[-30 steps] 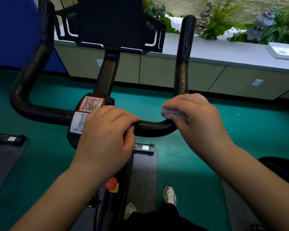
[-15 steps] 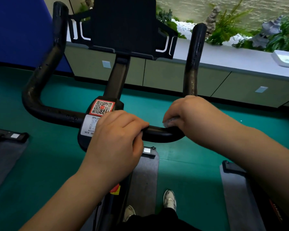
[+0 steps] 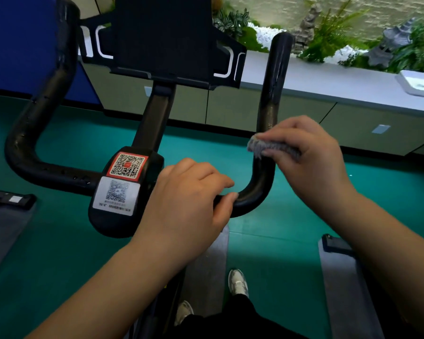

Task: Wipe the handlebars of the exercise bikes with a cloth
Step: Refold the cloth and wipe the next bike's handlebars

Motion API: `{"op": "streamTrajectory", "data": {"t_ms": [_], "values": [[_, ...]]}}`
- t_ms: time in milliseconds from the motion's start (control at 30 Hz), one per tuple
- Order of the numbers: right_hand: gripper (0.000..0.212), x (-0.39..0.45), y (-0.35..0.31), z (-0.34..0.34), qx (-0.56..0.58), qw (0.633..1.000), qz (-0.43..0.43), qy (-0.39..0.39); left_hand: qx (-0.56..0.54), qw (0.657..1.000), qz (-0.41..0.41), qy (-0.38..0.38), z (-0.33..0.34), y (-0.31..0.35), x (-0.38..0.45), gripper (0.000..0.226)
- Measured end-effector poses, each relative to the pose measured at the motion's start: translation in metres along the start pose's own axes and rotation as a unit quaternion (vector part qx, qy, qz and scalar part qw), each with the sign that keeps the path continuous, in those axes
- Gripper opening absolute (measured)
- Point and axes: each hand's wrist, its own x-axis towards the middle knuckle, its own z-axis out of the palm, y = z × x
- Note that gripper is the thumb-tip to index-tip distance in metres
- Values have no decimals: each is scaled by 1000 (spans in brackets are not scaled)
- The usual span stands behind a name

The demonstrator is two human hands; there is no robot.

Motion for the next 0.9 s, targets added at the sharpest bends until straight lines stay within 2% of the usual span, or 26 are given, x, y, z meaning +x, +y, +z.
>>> {"op": "streamTrajectory", "data": {"t_ms": [100, 167, 267, 400, 500, 567, 633, 800, 900], "values": [[20, -10, 1, 3, 65, 998, -1, 5, -8, 1000, -21, -9, 6, 11, 6, 34], [16, -31, -7, 6, 104, 994, -31, -9, 0, 1000, -29, -11, 11, 18, 9, 34], [16, -18, 8, 7, 101, 992, -77, -14, 9, 999, -46, -5, 17, 26, 15, 36], [22, 36, 42, 9, 95, 994, -21, 42, 7, 997, -78, 3, 18, 35, 27, 39], [22, 16, 35, 9, 168, 986, -14, 14, 6, 994, -108, 17, 17, 41, 32, 38], [21, -10, 27, 8, 208, 976, -57, -7, 2, 992, -128, 22, 18, 44, 33, 37], [20, -9, 30, 9, 201, 974, -104, -17, -8, 989, -146, 33, 20, 48, 35, 36], [22, 57, 62, 17, 180, 982, -22, 52, -27, 978, -202, 44, 22, 59, 40, 40], [23, 28, 63, 18, 219, 975, -23, 27, -41, 972, -226, 42, 24, 65, 45, 44]]}}
